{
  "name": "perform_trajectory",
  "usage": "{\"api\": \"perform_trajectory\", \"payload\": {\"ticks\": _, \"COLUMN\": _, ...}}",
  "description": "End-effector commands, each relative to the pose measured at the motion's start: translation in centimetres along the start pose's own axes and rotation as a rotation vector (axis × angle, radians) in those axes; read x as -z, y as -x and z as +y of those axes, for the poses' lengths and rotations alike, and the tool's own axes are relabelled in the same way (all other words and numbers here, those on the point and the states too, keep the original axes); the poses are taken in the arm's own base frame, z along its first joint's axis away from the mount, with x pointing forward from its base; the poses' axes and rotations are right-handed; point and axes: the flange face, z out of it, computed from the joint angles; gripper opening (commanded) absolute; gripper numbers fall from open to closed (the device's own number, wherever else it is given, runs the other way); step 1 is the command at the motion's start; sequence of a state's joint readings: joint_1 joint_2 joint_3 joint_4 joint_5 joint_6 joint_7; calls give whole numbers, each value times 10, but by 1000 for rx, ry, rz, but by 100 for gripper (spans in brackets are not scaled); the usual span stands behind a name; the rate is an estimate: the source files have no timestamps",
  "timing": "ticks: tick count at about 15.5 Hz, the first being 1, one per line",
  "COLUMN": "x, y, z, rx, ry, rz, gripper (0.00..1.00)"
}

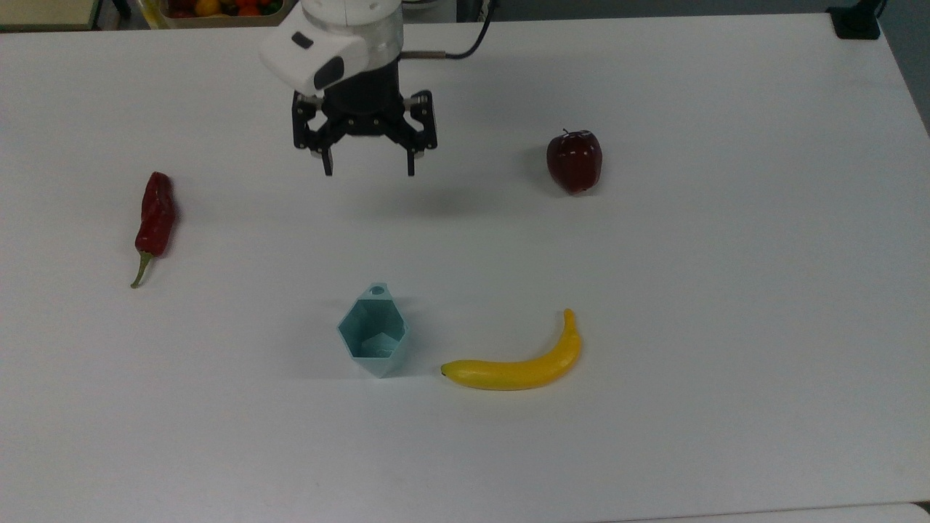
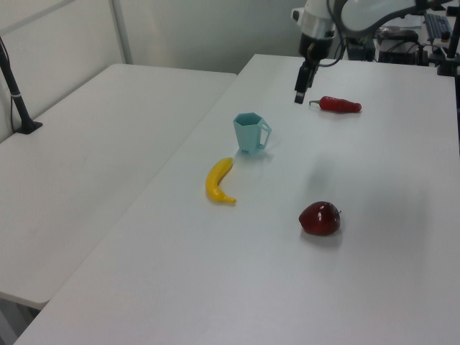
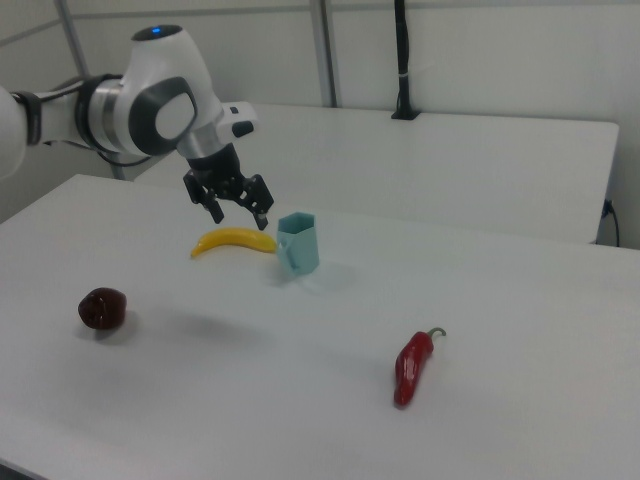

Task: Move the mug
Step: 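Move the open gripper over the teal mug and lower it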

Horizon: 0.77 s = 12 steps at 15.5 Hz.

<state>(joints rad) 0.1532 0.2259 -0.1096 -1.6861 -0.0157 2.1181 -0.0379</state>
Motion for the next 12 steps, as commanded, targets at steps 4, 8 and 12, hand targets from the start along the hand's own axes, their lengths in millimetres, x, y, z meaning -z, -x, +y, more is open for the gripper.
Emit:
{"api": "perform_trajectory", "payload": {"ticks": 4, "x": -93, "y": -44, "z": -3, "rx": 14, "ry": 13, "rz": 73, "gripper": 100}}
{"api": "perform_trajectory", "payload": {"ticks": 8, "x": -131, "y": -48, "z": -6, "rx": 22, "ry": 22, "rz": 117, "gripper": 100}}
{"api": "perform_trajectory", "payload": {"ticks": 12, "x": -144, "y": -49, "z": -5, "rx": 16, "ry": 22, "rz": 140, "gripper": 79}}
